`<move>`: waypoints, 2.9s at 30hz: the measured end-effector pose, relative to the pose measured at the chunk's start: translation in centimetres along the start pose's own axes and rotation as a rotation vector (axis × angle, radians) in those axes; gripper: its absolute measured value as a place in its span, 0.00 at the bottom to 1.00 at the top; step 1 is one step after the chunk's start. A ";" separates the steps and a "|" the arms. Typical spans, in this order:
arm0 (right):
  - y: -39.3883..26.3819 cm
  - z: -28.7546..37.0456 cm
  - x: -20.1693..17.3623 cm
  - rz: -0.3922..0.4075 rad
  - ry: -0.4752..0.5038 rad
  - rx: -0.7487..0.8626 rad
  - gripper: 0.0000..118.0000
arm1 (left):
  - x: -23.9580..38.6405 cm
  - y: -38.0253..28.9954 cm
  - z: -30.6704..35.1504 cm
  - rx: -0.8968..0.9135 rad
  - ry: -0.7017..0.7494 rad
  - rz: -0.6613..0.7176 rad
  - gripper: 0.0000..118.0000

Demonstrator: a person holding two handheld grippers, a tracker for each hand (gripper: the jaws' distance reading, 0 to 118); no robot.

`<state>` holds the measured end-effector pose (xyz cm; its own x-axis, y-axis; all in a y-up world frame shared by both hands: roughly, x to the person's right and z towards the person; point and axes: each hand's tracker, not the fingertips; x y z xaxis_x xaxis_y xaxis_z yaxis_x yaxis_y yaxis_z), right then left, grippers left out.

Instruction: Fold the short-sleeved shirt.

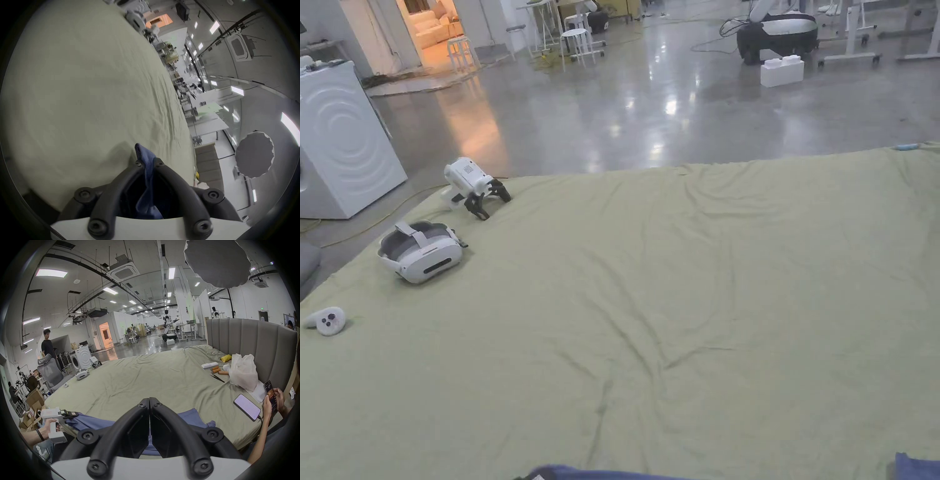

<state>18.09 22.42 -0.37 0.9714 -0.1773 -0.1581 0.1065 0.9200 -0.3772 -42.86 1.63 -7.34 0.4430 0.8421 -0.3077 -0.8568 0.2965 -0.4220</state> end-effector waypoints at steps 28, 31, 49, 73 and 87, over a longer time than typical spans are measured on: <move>-4.0 1.2 4.1 -0.074 -0.050 -0.051 0.00 | 19.6 -17.8 -9.4 -0.321 -0.091 -0.676 0.72; -4.5 1.2 4.5 -0.103 -0.041 -0.055 0.00 | 18.0 -15.8 -6.2 -0.202 -0.097 -0.537 0.69; -4.3 0.8 3.8 -0.108 -0.037 -0.084 0.00 | 15.1 -17.5 -7.2 -0.383 -0.171 -0.469 0.80; -4.4 0.3 3.9 -0.116 -0.023 -0.104 0.00 | 11.7 -4.8 0.8 -0.051 0.063 -0.309 0.09; -5.6 2.2 4.7 -0.150 -0.047 -0.108 0.00 | 23.9 -28.7 -13.1 -0.453 -0.044 -0.784 0.10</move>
<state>22.55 17.23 2.96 0.9555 -0.2907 -0.0507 0.2299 0.8409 -0.4899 -4.27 7.37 -13.72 0.8369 0.4929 0.2380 -0.1239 0.5941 -0.7948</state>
